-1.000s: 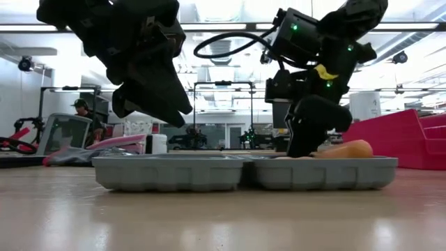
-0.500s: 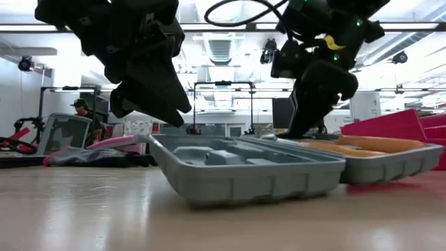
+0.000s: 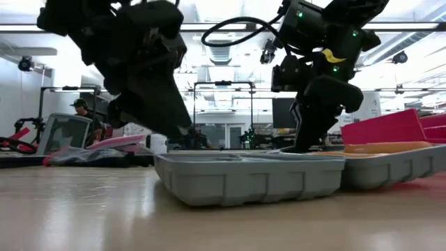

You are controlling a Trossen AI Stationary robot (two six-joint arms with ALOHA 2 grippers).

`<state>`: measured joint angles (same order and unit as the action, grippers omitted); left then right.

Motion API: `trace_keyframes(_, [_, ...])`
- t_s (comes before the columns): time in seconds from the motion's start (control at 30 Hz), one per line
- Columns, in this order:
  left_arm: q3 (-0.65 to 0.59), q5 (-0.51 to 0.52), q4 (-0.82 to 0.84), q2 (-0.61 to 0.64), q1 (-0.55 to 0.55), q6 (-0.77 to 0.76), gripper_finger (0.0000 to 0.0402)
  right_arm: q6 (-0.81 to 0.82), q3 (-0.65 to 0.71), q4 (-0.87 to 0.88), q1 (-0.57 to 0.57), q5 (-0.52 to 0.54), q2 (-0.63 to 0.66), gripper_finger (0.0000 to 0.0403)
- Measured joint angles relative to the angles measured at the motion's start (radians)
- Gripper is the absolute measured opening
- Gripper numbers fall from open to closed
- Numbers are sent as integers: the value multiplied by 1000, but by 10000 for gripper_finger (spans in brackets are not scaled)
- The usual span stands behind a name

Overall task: Prefit tool cases
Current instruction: Remove the hammer from the pre-fit tool case

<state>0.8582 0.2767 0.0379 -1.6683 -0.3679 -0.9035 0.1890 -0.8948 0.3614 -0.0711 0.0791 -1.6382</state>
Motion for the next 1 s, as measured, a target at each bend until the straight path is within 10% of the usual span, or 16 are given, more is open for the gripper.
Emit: trace_keyframes(1.0, [161, -33, 250, -158, 25, 4, 165, -35, -49, 56, 5, 3, 72, 0])
